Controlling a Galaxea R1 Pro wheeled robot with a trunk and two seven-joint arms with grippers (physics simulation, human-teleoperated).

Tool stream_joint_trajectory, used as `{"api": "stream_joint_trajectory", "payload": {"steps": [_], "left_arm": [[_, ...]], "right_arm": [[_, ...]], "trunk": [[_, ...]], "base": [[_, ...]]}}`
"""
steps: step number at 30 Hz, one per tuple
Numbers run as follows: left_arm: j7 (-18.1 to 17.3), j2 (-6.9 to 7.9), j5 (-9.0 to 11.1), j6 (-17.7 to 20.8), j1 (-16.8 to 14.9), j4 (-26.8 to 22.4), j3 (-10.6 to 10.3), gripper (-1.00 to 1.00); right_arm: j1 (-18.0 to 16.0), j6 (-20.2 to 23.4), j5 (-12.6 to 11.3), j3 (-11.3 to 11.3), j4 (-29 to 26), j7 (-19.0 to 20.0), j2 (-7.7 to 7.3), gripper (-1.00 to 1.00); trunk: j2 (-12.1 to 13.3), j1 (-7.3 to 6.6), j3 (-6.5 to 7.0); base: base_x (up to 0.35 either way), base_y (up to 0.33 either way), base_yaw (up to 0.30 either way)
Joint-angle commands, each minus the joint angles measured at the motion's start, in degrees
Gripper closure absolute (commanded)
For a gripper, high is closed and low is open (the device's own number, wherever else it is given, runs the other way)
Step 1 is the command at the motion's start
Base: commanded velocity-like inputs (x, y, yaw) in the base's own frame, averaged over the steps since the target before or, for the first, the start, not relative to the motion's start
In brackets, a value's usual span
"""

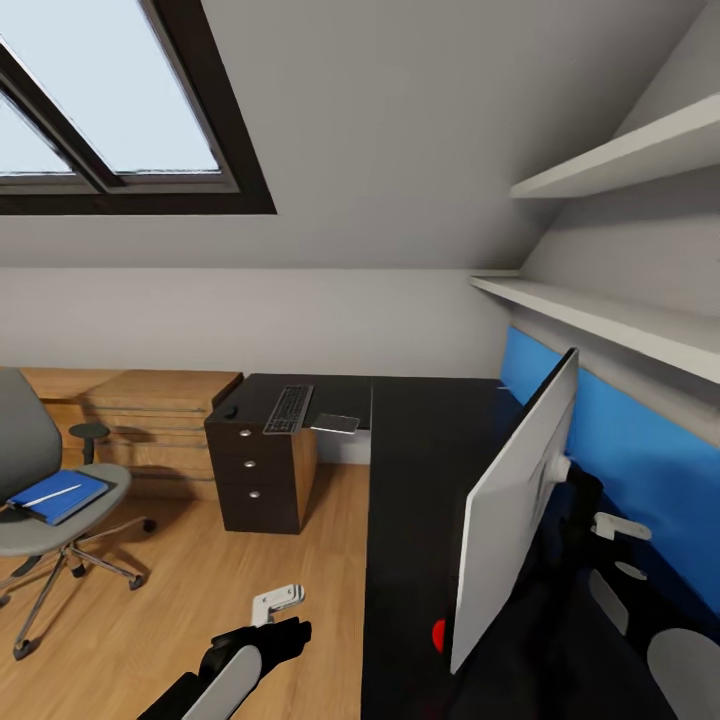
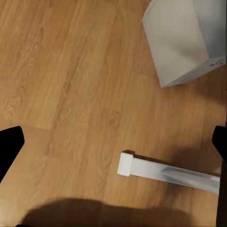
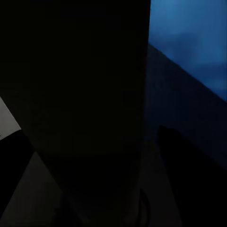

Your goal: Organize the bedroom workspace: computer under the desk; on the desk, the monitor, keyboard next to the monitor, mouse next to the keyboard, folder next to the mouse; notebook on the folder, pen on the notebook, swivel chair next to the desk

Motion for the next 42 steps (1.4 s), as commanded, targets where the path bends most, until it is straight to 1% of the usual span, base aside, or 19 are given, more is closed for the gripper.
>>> {"api": "stream_joint_trajectory", "payload": {"steps": [1,11,18,29,34,42], "left_arm": [[0.5,0.04,0.4,0.0,-0.1,-0.1,-0.1,-1.0],[0.5,0.06,0.4,0.0,-0.1,-0.1,-0.1,-1.0],[0.5,0.07,0.4,0.0,-0.1,-0.1,-0.1,-1.0],[0.5,0.07,0.4,0.0,-0.1,-0.1,-0.1,-1.0],[0.4,0.07,0.4,0.0,-0.1,-0.1,-0.1,-1.0],[0.4,0.07,0.4,0.0,-0.1,-0.1,-0.1,-1.0]], "right_arm": [[0.0,-0.3,-0.9,0.0,0.5,-0.2,-0.05,1.0],[0.0,-0.3,-0.8,0.0,0.5,-0.2,-0.05,1.0],[0.0,-0.3,-0.8,0.0,0.5,-0.2,-0.04,1.0],[0.0,-0.3,-0.7,0.0,0.5,-0.2,-0.04,1.0],[0.0,-0.3,-0.6,0.0,0.5,-0.2,-0.04,1.0],[0.0,-0.3,-0.5,0.0,0.5,-0.2,-0.03,1.0]], "trunk": [[-0.1,0.01,-0.09],[-0.1,0.01,-0.09],[-0.1,0.01,-0.09],[-0.1,0.01,-0.09],[-0.1,0.01,-0.09],[-0.1,0.01,-0.09]], "base": [[0.0,-0.243,0.0],[0.0,-0.06,0.0],[0.0,-0.193,0.0],[0.002,-0.021,0.0],[0.118,-0.131,0.0],[0.013,-0.014,0.0]]}}
